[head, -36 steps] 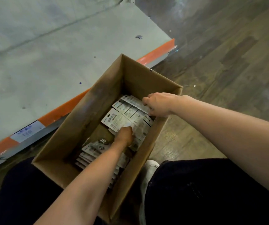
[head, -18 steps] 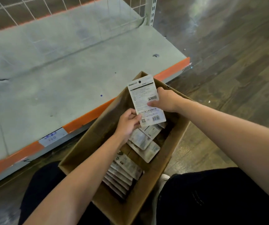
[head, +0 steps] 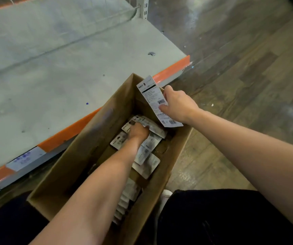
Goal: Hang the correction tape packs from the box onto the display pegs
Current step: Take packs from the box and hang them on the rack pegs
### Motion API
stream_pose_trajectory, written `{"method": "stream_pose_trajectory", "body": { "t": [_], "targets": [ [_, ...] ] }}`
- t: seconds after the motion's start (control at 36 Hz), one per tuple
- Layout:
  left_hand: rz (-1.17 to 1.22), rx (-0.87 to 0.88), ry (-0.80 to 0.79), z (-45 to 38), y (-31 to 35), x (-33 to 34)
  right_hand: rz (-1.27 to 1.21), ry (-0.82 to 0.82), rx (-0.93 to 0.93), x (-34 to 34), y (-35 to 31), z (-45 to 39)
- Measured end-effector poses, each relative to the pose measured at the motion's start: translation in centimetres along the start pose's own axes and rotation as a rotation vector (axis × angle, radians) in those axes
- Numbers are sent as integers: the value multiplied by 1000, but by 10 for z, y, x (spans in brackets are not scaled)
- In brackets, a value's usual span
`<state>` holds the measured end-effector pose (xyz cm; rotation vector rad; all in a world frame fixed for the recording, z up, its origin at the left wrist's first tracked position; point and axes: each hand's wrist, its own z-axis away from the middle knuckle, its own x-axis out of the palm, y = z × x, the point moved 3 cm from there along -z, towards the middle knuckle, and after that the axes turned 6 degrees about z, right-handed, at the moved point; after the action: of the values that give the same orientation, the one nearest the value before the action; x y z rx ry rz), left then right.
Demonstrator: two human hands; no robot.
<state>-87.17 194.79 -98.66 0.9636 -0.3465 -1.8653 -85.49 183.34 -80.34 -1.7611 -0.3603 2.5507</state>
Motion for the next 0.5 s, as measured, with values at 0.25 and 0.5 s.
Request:
{"method": "stream_pose_trajectory", "body": {
  "t": [0.25,0.5],
  "targets": [
    [40,-115,15,-19,8,31,-56,-28,59,7,34,1],
    [84,-51,54,-6,18,21,17,-71,27,6,24,-2]
  ]
}}
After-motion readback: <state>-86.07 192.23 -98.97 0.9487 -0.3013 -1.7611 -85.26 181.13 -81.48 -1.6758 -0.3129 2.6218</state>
